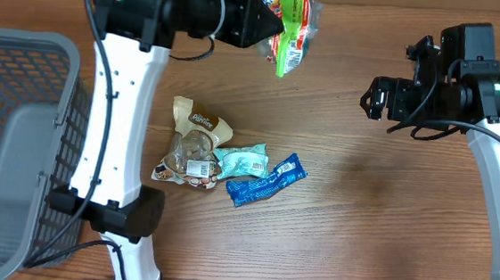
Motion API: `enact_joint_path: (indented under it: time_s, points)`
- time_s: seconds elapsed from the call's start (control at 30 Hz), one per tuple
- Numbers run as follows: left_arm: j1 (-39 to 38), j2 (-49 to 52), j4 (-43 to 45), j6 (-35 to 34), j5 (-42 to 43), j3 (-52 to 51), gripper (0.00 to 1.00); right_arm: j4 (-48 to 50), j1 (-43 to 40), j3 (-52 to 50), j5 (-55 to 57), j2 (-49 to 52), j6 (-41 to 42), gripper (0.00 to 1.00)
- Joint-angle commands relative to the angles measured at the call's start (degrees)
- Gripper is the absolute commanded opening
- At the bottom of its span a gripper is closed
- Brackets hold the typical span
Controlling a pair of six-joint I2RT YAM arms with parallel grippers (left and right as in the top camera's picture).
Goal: Scan the item barcode
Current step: 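Hold the Haribo bag barcode in front of the white scanner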
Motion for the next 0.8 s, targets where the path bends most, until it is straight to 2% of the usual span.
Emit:
enact_joint_path:
  time_s: [0.0, 0.03, 0.2, 0.33, 0.43, 0.5, 0.6, 0.77]
  points:
    - [-4.46, 1.07, 1.27, -0.81, -26.21, 0.70, 0.04, 0.17, 0.17, 1.25, -0.11, -0.04, -0.07, 1.00]
    - [-7.08, 2.71, 2.71, -0.81, -37.62, 0.70, 0.04, 0.22, 0.17, 1.25, -0.11, -0.04, -0.07, 1.00]
    - [-12.66, 10.03, 10.08, -0.70, -61.92, 0.70, 0.04, 0.42, 0.17, 1.25, -0.09, -0.04, -0.09, 1.00]
    - [-15.26, 17.35, 16.48, -0.57, -71.73, 0.70, 0.04, 0.42, 0.17, 1.25, -0.09, -0.04, -0.09, 1.00]
    - [-17.25, 24.37, 25.11, -0.02, -86.36, 0.70, 0.04, 0.37, 0.15, 1.25, -0.09, -0.04, -0.09, 1.00]
    - [-18.12, 27.87, 32.04, 3.19, -92.76, 0.70, 0.04, 0.37, 0.17, 1.25, -0.09, -0.04, -0.09, 1.00]
    - [-18.84, 33.00, 43.98, 9.70, -95.06, 0.70, 0.04, 0.37, 0.17, 1.25, -0.09, -0.04, -0.09, 1.00]
    - [-18.95, 38.16, 53.42, 12.24, -95.12, 0.70, 0.04, 0.37, 0.17, 1.25, -0.09, -0.04, -0.09, 1.00]
